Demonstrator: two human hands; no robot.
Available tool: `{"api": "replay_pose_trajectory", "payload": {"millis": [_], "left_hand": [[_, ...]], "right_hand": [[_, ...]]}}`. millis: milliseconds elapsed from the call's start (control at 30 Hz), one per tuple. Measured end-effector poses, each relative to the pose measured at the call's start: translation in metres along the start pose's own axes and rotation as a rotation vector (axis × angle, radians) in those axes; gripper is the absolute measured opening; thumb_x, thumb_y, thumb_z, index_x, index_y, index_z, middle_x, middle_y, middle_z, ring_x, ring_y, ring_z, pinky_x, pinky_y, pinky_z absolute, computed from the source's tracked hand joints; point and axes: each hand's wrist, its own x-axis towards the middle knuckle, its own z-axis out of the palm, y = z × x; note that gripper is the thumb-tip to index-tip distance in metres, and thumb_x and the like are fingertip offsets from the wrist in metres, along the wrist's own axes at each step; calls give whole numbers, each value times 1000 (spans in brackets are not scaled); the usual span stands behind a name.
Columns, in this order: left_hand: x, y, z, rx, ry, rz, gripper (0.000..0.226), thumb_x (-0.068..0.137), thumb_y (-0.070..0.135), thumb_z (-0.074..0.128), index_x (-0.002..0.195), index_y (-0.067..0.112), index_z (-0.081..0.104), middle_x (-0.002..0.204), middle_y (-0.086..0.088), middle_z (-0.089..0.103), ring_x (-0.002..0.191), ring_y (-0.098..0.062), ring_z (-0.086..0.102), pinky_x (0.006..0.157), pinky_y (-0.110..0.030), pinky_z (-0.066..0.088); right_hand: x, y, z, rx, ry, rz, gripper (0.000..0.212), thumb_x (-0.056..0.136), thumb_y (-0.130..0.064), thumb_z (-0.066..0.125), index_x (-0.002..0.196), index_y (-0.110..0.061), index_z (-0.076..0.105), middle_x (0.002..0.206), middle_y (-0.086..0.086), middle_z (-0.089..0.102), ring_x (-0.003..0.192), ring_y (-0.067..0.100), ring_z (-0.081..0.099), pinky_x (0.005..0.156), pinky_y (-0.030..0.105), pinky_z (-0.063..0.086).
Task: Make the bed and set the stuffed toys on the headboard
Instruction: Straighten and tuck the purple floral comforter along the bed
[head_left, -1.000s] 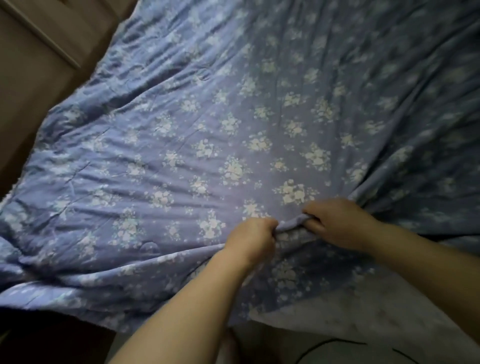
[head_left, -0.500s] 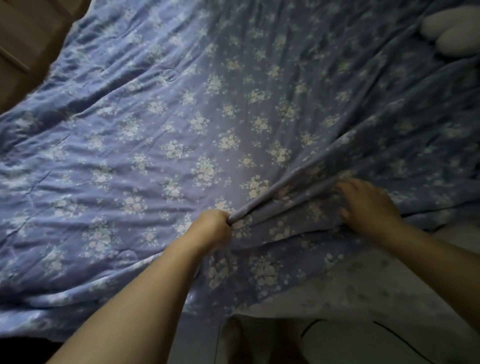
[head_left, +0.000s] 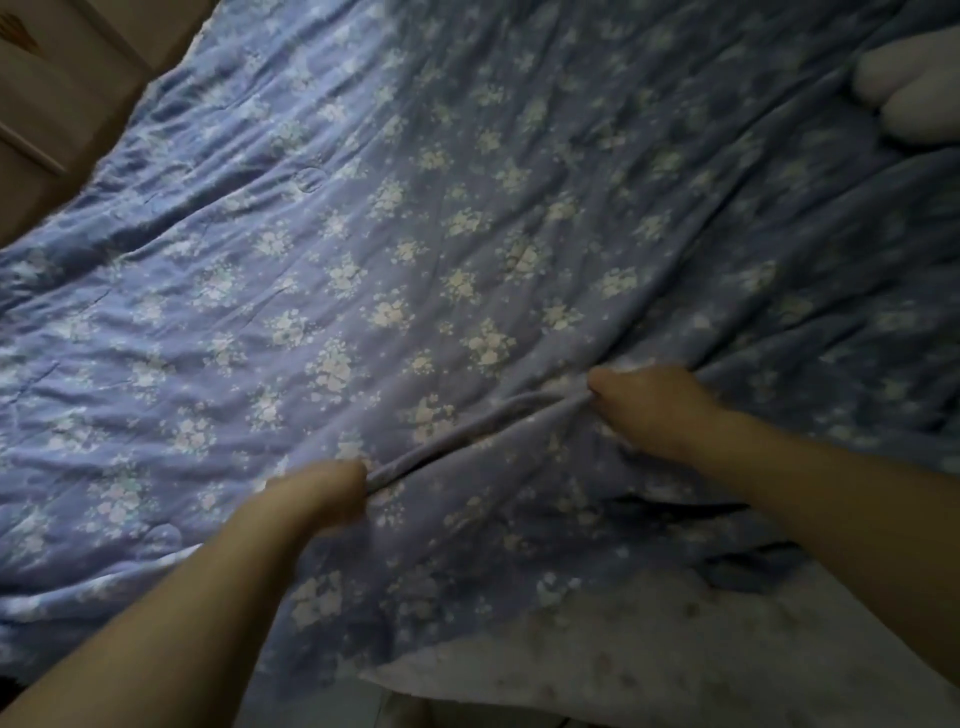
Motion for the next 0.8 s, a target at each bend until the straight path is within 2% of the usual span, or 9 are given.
{"api": "replay_pose_trajectory", "payload": {"millis": [67, 133, 200, 300, 433, 500, 567, 667, 800], "left_hand": [[-3, 28, -9, -121, 46, 93, 63, 86, 26, 58, 143, 21, 30, 145, -8, 38, 131, -26, 41, 109, -43, 35], [-17, 79, -31, -313, 97, 324, 93, 78, 39, 71, 149, 32, 10, 155, -1, 22, 140, -23, 27, 114, -47, 25], [-37, 135, -53, -397, 95, 510, 102, 70, 49, 76, 148, 38, 10, 155, 5, 21, 141, -21, 25, 115, -46, 23], [-53, 205, -62, -436, 108, 556, 75, 71, 38, 77, 134, 25, 38, 137, -2, 48, 122, -24, 48, 101, -37, 42], [-53, 224, -62, -346, 183, 511, 29, 87, 19, 57, 114, 10, 56, 117, -14, 61, 108, -31, 56, 83, -31, 44], [-53, 219, -69, -344, 145, 493, 23, 89, 14, 54, 109, 7, 61, 114, -17, 62, 108, -32, 56, 83, -30, 43], [-55, 212, -77, -392, 85, 441, 22, 88, 8, 51, 107, 8, 62, 111, -16, 62, 108, -30, 56, 79, -28, 41], [-55, 204, -85, -480, 26, 366, 22, 85, 2, 48, 98, 13, 62, 94, -11, 58, 93, -25, 54, 72, -22, 35], [-52, 201, -92, -533, -55, 299, 21, 77, -6, 48, 86, 11, 57, 87, -9, 53, 84, -24, 48, 70, -26, 35]], "right_hand": [[-17, 15, -9, 78, -47, -16, 24, 101, -38, 32, 100, -17, 44, 102, 11, 62, 86, 31, 58, 66, 34, 39], [-39, 28, -15, 173, -124, -41, 24, 101, -39, 32, 93, -19, 43, 103, 11, 62, 90, 30, 58, 66, 33, 38], [-56, 31, -17, 232, -181, -70, 24, 101, -37, 32, 94, -20, 46, 106, 11, 61, 94, 30, 57, 68, 32, 36], [-67, 40, -22, 336, -252, -55, 33, 101, -35, 33, 111, -16, 57, 110, 9, 63, 96, 28, 57, 76, 35, 42], [-68, 59, -26, 454, -339, -155, 33, 100, -39, 37, 100, -14, 58, 99, 9, 61, 88, 25, 55, 77, 35, 42], [-73, 68, -30, 513, -369, -200, 28, 91, -50, 52, 94, -21, 53, 91, 2, 59, 81, 20, 53, 71, 34, 41], [-72, 88, -29, 219, -312, -246, 39, 80, -57, 61, 104, -27, 54, 102, -3, 57, 92, 19, 54, 77, 33, 42], [-59, 139, -20, -174, -122, -224, 40, 87, -44, 52, 125, -32, 51, 125, -2, 49, 115, 22, 46, 94, 34, 38], [-62, 176, -26, -113, -110, -32, 22, 89, -27, 51, 111, -28, 55, 112, 2, 62, 100, 24, 59, 74, 30, 43]]}}
